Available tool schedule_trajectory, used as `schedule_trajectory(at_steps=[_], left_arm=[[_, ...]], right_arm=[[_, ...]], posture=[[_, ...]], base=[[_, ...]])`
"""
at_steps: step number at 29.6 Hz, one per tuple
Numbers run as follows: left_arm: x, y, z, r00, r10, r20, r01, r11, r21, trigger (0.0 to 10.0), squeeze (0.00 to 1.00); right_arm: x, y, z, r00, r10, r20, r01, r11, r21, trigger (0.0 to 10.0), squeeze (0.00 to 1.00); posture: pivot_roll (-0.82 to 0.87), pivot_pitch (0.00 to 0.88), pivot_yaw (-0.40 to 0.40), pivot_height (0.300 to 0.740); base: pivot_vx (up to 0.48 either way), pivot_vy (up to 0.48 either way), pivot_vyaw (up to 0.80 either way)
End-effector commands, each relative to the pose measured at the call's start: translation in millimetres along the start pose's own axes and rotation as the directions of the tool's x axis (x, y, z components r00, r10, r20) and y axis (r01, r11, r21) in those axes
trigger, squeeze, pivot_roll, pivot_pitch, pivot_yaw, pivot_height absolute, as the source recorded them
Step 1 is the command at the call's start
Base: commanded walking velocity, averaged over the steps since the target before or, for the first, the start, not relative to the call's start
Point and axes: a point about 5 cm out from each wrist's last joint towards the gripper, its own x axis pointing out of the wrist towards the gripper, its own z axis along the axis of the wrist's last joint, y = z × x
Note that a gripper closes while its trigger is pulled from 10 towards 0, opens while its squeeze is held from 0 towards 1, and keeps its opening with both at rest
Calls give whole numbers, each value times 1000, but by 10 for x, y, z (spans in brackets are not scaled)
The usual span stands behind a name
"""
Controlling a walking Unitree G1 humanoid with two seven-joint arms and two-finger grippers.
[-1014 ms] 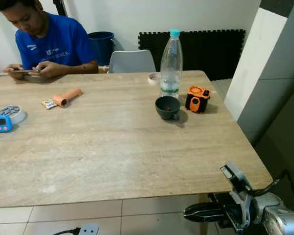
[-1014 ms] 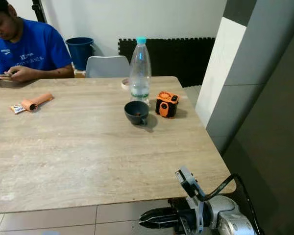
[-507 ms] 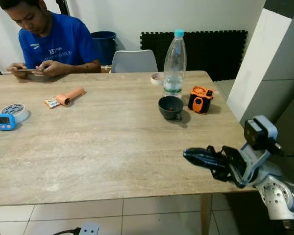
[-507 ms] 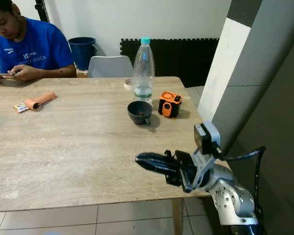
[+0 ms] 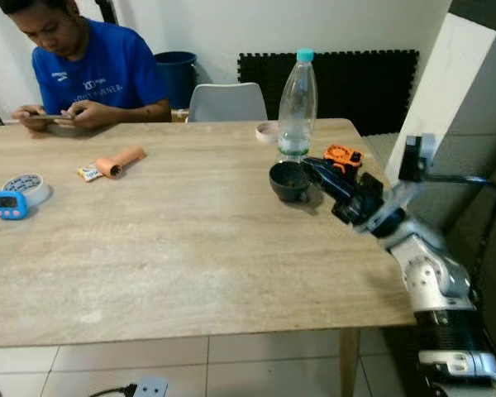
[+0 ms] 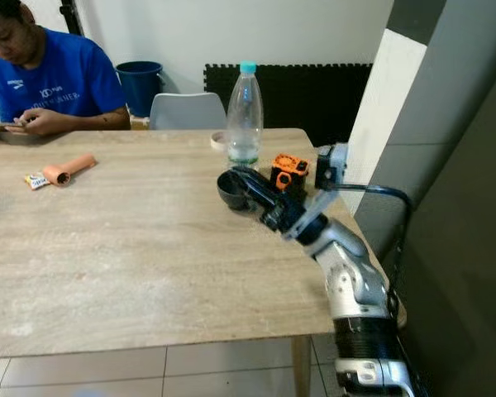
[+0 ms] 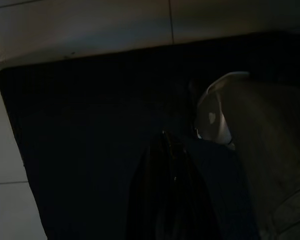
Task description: Restocking fridge
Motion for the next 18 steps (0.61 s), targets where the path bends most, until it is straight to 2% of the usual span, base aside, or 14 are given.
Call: schedule_trajectory(at_steps=[1,3,6,7,8,9,11,13,18], left_arm=[[-7,-2,-55,1000,0,-17,0,1000,7,10000,0],[-8,-2,-60,1000,0,-18,0,1000,9,10000,0],[-10,0,-71,1000,1,-20,-1,1000,11,10000,0],[-12,3,-79,1000,2,-21,-1,1000,12,10000,0],[-14,6,-88,1000,2,-22,-2,1000,13,10000,0],[-15,7,-93,1000,3,-22,-2,1000,13,10000,0],[-19,12,-109,1000,3,-25,-3,1000,14,10000,0],[-32,26,-164,999,1,-35,0,999,32,10000,0],[-55,35,-256,999,-4,-51,8,998,69,10000,0]], right_arm=[[27,-66,-31,997,-76,-11,75,997,-21,10000,0],[91,-152,-56,985,-169,-31,167,984,-60,10000,0],[163,-199,-78,975,-218,-39,214,973,-90,10000,0],[197,-223,-102,969,-240,-59,232,966,-117,10000,78],[219,-253,-128,959,-270,-86,255,955,-154,10000,635],[228,-273,-143,951,-290,-104,269,946,-180,10000,1000],[243,-289,-166,947,-298,-122,271,941,-202,10000,1000],[290,-350,-134,926,-355,-127,314,913,-261,10000,1000],[289,-417,-87,905,-407,-125,349,876,-332,10000,1000]], posture=[[-31,5,-17,740],[-26,11,-18,740],[-19,17,-18,740],[-14,29,-20,740],[-11,39,-20,740],[-11,39,-20,740],[-12,55,-22,740],[-21,117,-17,740],[-27,175,-13,740]], base=[[0,0,0],[0,0,0],[0,0,0],[0,0,0],[0,0,0],[0,0,0],[0,0,0],[0,0,0],[0,0,0]])
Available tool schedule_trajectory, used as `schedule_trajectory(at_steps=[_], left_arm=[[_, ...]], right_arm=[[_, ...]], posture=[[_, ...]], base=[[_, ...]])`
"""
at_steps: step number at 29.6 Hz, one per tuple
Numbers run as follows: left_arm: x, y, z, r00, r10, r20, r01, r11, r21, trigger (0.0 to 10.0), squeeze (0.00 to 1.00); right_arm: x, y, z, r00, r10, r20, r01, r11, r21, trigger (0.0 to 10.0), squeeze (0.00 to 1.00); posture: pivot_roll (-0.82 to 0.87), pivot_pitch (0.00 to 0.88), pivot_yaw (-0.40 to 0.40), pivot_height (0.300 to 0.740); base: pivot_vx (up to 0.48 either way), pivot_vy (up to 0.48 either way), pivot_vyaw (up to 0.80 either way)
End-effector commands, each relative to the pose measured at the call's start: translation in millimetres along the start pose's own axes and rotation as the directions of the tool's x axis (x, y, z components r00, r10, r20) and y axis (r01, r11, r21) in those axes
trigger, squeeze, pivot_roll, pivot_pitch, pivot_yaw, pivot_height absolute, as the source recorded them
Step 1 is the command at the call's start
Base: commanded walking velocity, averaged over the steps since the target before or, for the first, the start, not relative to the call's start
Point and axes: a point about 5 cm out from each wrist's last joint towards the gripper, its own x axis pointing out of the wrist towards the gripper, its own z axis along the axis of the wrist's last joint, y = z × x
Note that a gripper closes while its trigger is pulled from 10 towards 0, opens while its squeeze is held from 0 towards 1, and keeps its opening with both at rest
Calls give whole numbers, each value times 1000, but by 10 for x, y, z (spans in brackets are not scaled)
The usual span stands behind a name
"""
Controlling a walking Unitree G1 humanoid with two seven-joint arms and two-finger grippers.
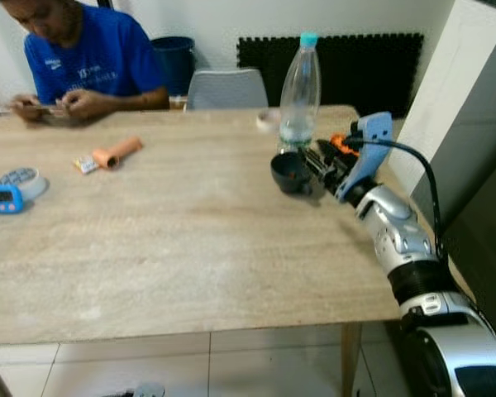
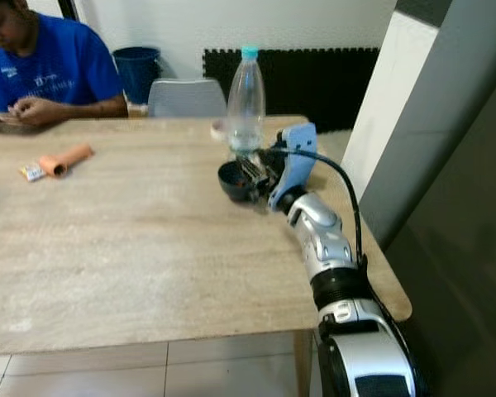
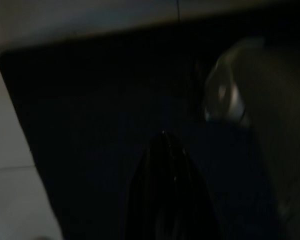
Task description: Restocking fridge
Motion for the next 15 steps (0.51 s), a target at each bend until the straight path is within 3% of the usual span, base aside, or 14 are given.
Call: schedule_trajectory(at_steps=[1,4,8,12,13,15], left_arm=[[-23,32,-91,1000,-3,-19,4,999,40,10000,0],[-58,72,-214,999,2,-35,0,999,45,10000,0],[-92,143,-301,999,20,-45,-19,999,27,10000,0],[-118,194,-353,998,31,-48,-30,999,15,10000,0],[-130,223,-362,999,33,-40,-32,999,16,10000,0],[-132,231,-359,999,33,-37,-33,999,16,10000,0]], right_arm=[[-21,-66,-18,999,-30,-23,29,998,-63,10000,1000],[-148,-279,-80,991,-123,-51,117,987,-110,10000,1000],[-241,-422,-130,981,-182,-59,175,978,-116,10000,1000],[-292,-477,-154,978,-198,-59,191,976,-103,10000,1000],[-298,-469,-150,986,-164,-32,162,986,-49,10000,1000],[-297,-456,-146,990,-142,-19,142,990,-22,10000,1000]], posture=[[-27,205,-15,740],[-14,237,-31,740],[7,256,-40,740],[13,271,-37,740],[27,292,-38,740],[30,295,-39,740]], base=[[0,0,0],[0,0,0],[0,0,0],[0,0,0],[0,0,0],[0,0,0]])
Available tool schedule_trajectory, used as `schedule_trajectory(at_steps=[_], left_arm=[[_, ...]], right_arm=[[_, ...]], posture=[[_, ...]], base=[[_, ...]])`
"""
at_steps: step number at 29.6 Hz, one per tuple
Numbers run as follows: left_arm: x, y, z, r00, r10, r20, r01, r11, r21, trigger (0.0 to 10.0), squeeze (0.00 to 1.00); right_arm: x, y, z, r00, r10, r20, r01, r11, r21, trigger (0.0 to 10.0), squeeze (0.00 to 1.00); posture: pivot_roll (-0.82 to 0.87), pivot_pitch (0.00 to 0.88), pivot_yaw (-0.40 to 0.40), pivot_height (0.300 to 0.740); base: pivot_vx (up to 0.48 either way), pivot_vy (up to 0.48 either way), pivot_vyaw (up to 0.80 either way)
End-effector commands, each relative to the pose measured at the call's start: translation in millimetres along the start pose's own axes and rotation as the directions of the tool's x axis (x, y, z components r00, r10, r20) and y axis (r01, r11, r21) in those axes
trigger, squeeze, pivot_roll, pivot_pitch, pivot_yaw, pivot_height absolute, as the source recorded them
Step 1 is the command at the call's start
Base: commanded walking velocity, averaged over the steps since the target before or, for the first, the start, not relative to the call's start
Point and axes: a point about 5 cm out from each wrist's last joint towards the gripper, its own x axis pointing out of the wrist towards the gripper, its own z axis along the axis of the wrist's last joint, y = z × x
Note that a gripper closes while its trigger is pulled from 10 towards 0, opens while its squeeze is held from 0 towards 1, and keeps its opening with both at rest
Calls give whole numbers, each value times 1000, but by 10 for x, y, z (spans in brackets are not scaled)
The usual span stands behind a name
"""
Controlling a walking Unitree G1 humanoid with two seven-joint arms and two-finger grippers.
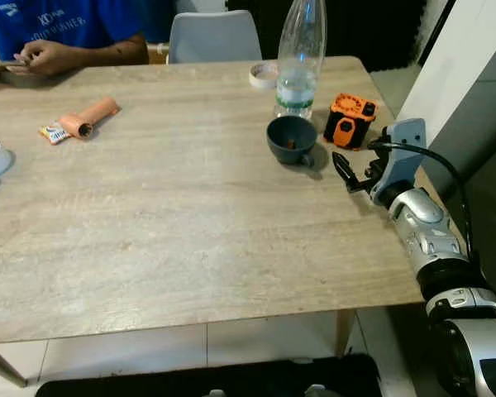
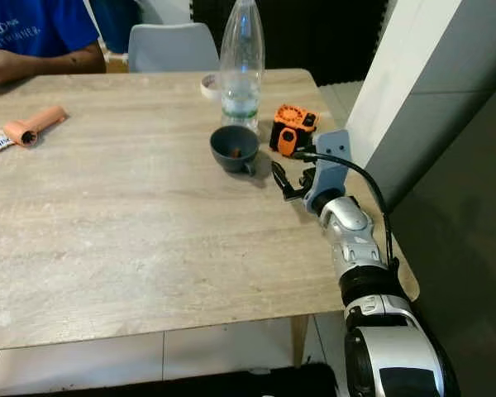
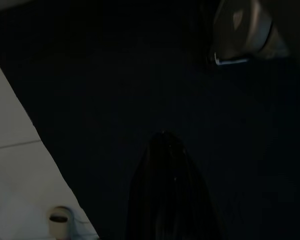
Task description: Restocking fridge
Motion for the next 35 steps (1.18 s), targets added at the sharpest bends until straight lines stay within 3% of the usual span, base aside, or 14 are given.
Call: schedule_trajectory(at_steps=[1,2,6,12,17,25,27,35], left_arm=[[-44,65,-133,999,11,-30,-11,1000,-9,10000,0],[-39,75,-98,1000,13,-13,-14,1000,-13,10000,0],[-30,84,-29,1000,13,19,-13,1000,-16,10000,0],[-36,66,-51,1000,9,24,-9,1000,-15,10000,0],[-50,69,-95,1000,9,20,-9,1000,-13,10000,0],[-64,81,-125,1000,11,23,-10,1000,-15,10000,0],[-67,79,-136,1000,13,24,-12,1000,-22,10000,0],[-62,55,-129,999,10,32,-9,1000,-28,10000,0]], right_arm=[[-42,17,-65,999,47,18,-48,996,79,10000,1000],[-43,55,-71,995,95,33,-98,987,125,10000,0],[-46,127,-74,983,166,83,-181,957,227,10000,0],[6,93,-15,983,116,142,-154,941,301,10000,0],[52,62,79,981,81,178,-132,946,296,10000,0],[102,85,191,959,147,242,-222,921,319,10000,0],[156,181,249,939,211,272,-296,898,324,10000,0],[257,388,300,913,276,300,-372,867,332,10000,0]], posture=[[38,304,-40,740],[42,314,-41,740],[52,331,-37,740],[54,353,-25,740],[57,361,-19,740],[63,370,-20,740],[58,373,-23,740],[53,376,-23,740]], base=[[0,0,0],[0,0,0],[0,0,0],[0,0,0],[0,0,0],[0,0,0],[0,0,0],[0,0,0]])
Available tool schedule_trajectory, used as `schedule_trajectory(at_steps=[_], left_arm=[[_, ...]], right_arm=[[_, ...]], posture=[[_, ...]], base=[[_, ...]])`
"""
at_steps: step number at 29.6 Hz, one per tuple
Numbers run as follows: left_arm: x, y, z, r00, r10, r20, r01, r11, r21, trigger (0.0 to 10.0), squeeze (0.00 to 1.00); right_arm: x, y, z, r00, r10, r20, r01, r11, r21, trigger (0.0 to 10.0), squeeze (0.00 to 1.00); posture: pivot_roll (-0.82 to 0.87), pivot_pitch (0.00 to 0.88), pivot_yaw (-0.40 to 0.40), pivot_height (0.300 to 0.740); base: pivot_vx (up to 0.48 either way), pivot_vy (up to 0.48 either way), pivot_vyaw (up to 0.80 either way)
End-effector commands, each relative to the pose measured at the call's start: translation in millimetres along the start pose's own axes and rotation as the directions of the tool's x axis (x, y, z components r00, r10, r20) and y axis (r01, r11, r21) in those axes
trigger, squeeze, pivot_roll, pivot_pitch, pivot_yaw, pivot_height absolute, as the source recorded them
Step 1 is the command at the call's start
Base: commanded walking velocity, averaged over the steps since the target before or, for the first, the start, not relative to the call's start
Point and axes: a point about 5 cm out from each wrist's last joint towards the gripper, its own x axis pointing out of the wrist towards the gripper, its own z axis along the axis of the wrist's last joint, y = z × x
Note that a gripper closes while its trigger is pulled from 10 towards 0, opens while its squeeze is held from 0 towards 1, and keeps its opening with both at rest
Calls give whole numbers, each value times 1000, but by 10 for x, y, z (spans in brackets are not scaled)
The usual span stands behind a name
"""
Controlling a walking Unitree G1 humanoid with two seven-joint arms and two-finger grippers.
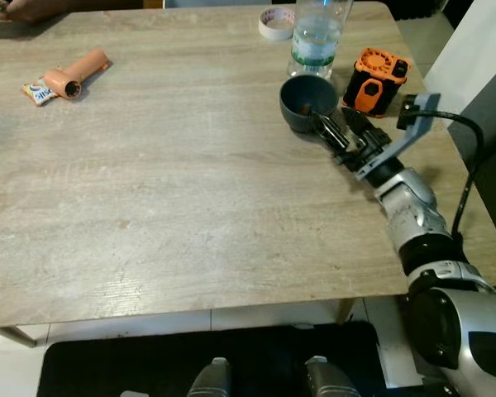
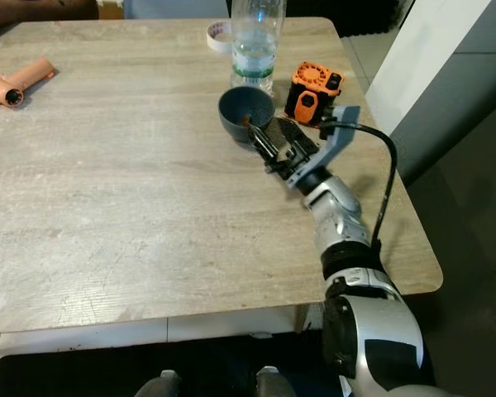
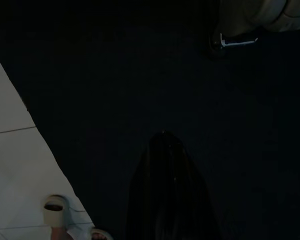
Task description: Restocking fridge
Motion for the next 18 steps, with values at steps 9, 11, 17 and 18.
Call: schedule_trajectory(at_steps=[9,11,17,18], left_arm=[[-65,19,-200,999,4,-54,-5,1000,-11,10000,0],[-71,30,-209,998,7,-55,-7,1000,-12,10000,0],[-78,26,-229,998,5,-59,-6,1000,-12,10000,0],[-77,19,-231,998,4,-59,-5,1000,-12,10000,0]], right_arm=[[158,191,-167,997,49,-51,-48,999,17,10000,0],[166,211,-196,995,51,-90,-56,997,-47,10000,0],[169,243,-233,990,49,-131,-70,985,-157,10000,0],[166,240,-228,990,41,-137,-66,980,-189,10000,0]], posture=[[67,381,-24,740],[67,382,-24,740],[67,383,-25,740],[67,385,-26,740]], base=[[0,0,0],[0,0,0],[0,0,0],[0,0,0]])
